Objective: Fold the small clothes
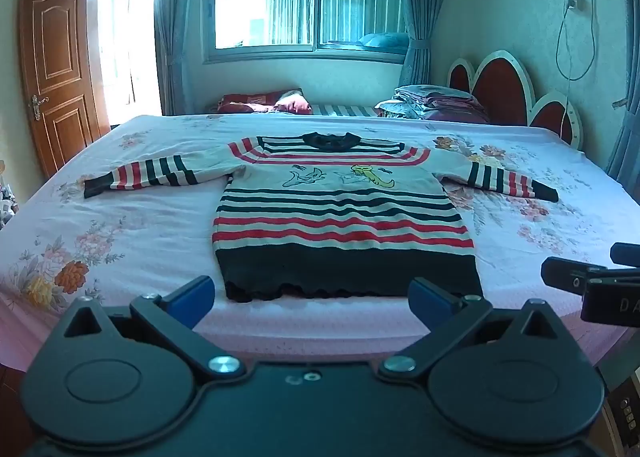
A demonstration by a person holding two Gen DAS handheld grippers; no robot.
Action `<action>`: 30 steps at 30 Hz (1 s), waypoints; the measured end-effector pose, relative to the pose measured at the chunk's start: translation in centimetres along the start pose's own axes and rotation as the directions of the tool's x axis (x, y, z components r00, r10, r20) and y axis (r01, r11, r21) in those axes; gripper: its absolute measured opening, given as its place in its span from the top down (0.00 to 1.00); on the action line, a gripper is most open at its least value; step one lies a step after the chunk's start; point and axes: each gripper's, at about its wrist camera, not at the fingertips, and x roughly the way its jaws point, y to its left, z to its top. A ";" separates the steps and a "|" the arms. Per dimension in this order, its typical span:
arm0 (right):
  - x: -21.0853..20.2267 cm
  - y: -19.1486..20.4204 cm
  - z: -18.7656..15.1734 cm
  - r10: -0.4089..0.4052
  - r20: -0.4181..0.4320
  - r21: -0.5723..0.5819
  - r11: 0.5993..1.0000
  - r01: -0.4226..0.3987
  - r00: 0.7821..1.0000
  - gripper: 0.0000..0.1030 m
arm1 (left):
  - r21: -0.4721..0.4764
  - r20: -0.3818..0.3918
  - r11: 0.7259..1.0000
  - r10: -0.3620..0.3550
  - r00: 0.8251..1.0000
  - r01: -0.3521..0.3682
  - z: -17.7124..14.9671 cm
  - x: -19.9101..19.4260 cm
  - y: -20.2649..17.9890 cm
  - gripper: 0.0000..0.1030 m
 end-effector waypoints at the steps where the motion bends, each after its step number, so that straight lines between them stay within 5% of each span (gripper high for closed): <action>1: 0.0 0.0 0.0 -0.001 0.000 -0.001 1.000 0.001 1.000 0.00 | 0.002 0.000 1.000 0.000 1.000 0.000 0.0 0.0 0.0 0.00; 30: -0.2 0.9 0.1 0.004 0.011 -0.007 1.000 -0.004 1.000 0.00 | 0.002 0.015 1.000 0.010 1.000 -0.010 0.0 -0.8 0.1 0.00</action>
